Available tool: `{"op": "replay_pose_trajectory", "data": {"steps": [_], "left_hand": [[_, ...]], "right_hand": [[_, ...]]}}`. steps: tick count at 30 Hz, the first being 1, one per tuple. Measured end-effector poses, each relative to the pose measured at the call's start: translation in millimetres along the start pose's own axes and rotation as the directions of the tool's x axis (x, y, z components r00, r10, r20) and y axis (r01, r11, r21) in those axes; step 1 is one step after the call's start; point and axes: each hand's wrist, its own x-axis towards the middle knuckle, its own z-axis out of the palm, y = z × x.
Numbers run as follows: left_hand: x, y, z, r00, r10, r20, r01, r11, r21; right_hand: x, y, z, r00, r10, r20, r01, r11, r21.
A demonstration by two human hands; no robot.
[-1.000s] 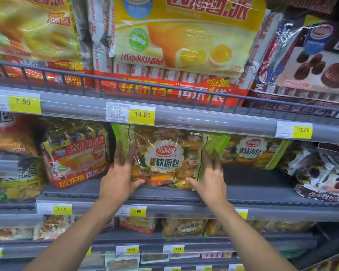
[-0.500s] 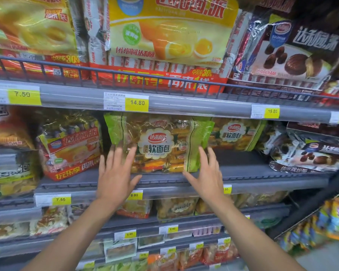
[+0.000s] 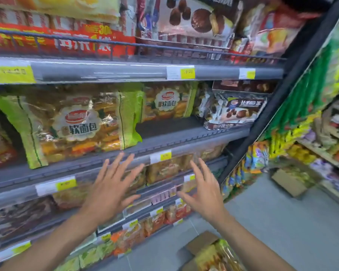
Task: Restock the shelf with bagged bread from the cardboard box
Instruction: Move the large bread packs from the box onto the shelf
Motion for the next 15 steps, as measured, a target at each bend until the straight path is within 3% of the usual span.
{"op": "replay_pose_trajectory", "data": {"steps": [6,9,15], "left_hand": [[22,83,28,0.954,0.295,0.057,-0.294,0.956,-0.024],[32,136,48,0.927,0.367,0.08,-0.36,0.929,-0.087],[41,262,102,0.884,0.437,0.168,-0.398,0.891,-0.22]], "right_hand": [[-111,114,-32,0.982,0.18,0.058,-0.175,0.982,-0.072],[-169,168,-50,0.961,0.261,0.09,-0.245,0.956,-0.16],[-252,257,-61,0.893,0.431,0.128,-0.411,0.898,-0.157]]}}
